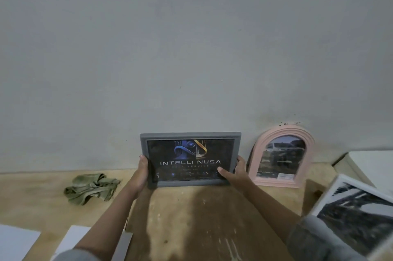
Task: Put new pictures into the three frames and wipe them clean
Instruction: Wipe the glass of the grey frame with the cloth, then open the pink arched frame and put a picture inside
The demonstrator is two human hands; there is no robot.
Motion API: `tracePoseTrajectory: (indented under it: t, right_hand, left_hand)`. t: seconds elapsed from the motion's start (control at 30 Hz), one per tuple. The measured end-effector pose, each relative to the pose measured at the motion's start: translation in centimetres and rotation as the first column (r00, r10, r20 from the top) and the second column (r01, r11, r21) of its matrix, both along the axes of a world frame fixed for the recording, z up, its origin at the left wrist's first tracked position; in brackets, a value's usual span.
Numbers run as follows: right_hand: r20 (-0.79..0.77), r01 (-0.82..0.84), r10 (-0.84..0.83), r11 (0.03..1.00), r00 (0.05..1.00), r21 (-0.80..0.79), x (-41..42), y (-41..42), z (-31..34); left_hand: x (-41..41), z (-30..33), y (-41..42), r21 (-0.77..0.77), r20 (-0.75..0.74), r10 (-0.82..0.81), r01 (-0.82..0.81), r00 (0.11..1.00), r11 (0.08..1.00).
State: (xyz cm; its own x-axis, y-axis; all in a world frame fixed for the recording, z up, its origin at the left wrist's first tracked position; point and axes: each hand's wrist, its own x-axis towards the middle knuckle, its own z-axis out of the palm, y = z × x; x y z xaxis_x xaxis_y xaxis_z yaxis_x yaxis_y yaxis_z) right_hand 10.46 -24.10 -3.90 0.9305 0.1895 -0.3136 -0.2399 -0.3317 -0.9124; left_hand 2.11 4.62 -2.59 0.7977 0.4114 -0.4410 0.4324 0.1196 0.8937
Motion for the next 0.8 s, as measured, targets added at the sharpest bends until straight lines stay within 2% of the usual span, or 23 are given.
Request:
tracePoseTrajectory:
  t: [0.13, 0.2, 0.27, 0.33, 0.47, 0.63, 0.8]
  right_hand:
    - [-0.002, -0.006, 0.006, 0.996, 1.0, -0.084, -0.9, 0.7, 1.5]
    - [-0.004, 0.057, -0.058, 0.99, 0.998, -0.133, -1.1, 0.9, 0.3]
    - [-0.04, 0.109, -0.116, 0.983, 0.992, -0.147, -1.5, 0.9, -1.2]
    - [-0.052, 0.151, -0.163, 0.973, 0.985, -0.174, -3.4, 1.3, 0.7]
    - [-0.053, 0.177, -0.192, 0.961, 0.98, -0.211, -4.5, 0.0, 0.9]
    - [-0.018, 0.28, -0.29, 0.936, 0.957, -0.215, -4.6, -4.3, 1.8]
    - [0.002, 0.378, -0.384, 0.907, 0.923, -0.185, -2.6, -10.5, 3.2]
  left_hand:
    - [0.7, -2.3, 0.4, 0.042, -0.058, 0.069, -0.066, 0.996, 0.997]
    - [0.7, -2.8, -0.1, 0.129, -0.15, 0.168, -0.149, 0.974, 0.98]
    - [-0.1, -2.5, -1.5, 0.123, -0.208, 0.256, -0.235, 0.944, 0.964]
    - [-1.2, -1.6, -3.9, 0.11, -0.223, 0.27, -0.251, 0.937, 0.962]
    - [-1.9, -0.6, -8.3, 0.042, -0.264, 0.18, -0.175, 0.947, 0.984]
    - [0.0, 0.9, -15.1, -0.035, -0.215, 0.064, -0.073, 0.975, 0.997]
    - [3.2, 3.4, -23.2, 0.047, -0.142, -0.071, 0.078, 0.987, 0.996]
